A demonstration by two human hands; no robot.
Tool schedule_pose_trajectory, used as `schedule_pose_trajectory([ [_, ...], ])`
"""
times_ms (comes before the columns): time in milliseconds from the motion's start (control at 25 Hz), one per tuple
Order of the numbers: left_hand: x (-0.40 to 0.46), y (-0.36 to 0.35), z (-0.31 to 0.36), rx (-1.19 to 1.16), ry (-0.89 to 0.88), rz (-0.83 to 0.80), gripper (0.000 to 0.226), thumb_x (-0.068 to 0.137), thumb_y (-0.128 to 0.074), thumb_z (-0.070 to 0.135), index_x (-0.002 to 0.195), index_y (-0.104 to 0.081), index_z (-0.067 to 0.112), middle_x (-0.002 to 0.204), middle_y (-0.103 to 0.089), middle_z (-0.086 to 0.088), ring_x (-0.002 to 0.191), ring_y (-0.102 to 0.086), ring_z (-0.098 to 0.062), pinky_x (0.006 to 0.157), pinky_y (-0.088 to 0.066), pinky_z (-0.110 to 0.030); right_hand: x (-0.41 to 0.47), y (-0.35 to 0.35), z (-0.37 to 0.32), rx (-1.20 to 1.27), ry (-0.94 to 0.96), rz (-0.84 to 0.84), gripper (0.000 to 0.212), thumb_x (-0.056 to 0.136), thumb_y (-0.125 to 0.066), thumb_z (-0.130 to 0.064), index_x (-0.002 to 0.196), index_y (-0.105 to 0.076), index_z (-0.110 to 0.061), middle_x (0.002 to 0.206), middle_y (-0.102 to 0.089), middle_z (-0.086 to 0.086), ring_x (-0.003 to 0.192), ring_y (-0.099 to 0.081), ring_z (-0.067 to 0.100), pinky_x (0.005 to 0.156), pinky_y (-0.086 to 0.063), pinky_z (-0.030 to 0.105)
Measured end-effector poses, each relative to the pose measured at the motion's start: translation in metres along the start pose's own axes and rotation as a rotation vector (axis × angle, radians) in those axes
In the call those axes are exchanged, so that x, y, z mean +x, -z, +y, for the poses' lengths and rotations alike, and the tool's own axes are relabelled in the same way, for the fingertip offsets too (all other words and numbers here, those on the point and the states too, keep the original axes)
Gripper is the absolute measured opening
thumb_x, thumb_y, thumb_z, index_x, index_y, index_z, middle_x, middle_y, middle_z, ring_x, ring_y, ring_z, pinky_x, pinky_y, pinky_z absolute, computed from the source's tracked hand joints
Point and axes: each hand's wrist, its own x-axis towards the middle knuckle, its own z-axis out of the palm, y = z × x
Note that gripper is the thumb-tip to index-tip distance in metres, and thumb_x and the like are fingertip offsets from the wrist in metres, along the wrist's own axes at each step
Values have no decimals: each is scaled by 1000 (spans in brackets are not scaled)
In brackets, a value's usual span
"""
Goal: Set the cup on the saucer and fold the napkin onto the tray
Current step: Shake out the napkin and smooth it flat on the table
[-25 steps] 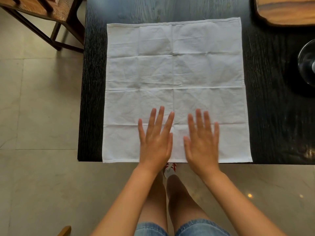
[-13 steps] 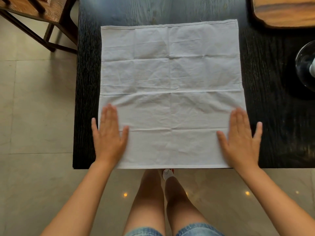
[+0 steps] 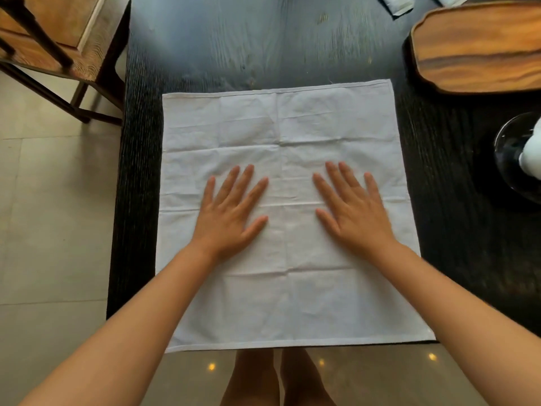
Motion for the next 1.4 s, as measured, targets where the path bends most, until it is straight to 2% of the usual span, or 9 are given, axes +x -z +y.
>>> schedule_pose_trajectory([
  [240, -9, 18, -64, -100, 277, -22, 78, 85, -16, 57, 147, 0, 13, 157, 0, -4, 142, 6, -9, 116, 3, -42, -12, 21, 58, 13, -293, -69, 73, 88, -8, -53, 147, -3, -10, 158, -2, 5, 142, 6, 11, 115, 5, 46],
  [360, 18, 31, -40, -403, 494, 206, 75, 88, -16, 53, 147, -13, 8, 156, -12, -9, 144, -7, -16, 117, -1, -43, 4, 31, 26, 110, -330, 35, 69, 89, -15, -51, 148, -6, -16, 157, -1, 7, 144, 4, 18, 112, 7, 53],
  [440, 48, 34, -19, -318, 339, 243, 66, 91, -22, 49, 148, -13, 16, 157, -7, -6, 144, -4, -20, 114, 2, -47, 34, 30, 2, 112, -162, 106, 63, 91, -22, -48, 148, -8, -23, 157, -2, 5, 144, 1, 21, 111, 6, 51],
  [560, 89, 26, -8, -38, -11, 69, 64, 88, -21, 55, 147, -9, 31, 158, -4, -2, 144, 2, -20, 111, 6, -53, 89, 23, -16, 95, 65, 41, 62, 89, -19, -46, 147, -17, -23, 157, -12, 5, 144, -6, 21, 113, -5, 52],
  [680, 110, 20, -37, 24, -82, -58, 70, 82, -16, 64, 145, -7, 36, 158, -6, -1, 145, -1, -21, 111, 0, -55, 116, 20, 8, 44, 146, -60, 69, 84, -13, -53, 147, -18, -25, 156, -16, 3, 144, -11, 20, 113, -7, 51],
  [840, 107, 24, -96, 7, -13, -45, 74, 80, -19, 66, 145, -9, 34, 158, -3, -8, 144, -1, -23, 113, -4, -50, 121, 24, 72, 3, 164, -41, 68, 86, -14, -55, 147, -14, -25, 157, -13, 4, 143, -7, 19, 114, -5, 46],
  [1000, 101, 31, -127, 8, 32, -32, 75, 81, -22, 65, 147, -16, 29, 156, -4, -16, 144, -3, -28, 114, -8, -45, 121, 32, 121, -20, 35, -28, 73, 85, -13, -54, 148, -12, -16, 157, -10, 10, 144, -6, 22, 115, -8, 42],
  [1240, 102, 36, -125, 69, 24, -81, 76, 80, -17, 67, 147, -10, 31, 157, 0, -15, 145, 0, -26, 114, -6, -47, 118, 32, 123, -101, 9, -5, 72, 86, -12, -51, 147, -13, -11, 157, -13, 12, 144, -10, 23, 115, -4, 45],
  [1400, 91, 47, -107, 173, 163, -98, 78, 84, -13, 66, 148, -3, 23, 158, 3, -9, 144, 5, -19, 113, 5, -53, 98, 44, 95, -149, -128, 96, 67, 91, -21, -45, 146, -16, -6, 156, -14, 14, 144, -8, 25, 113, 1, 54],
])
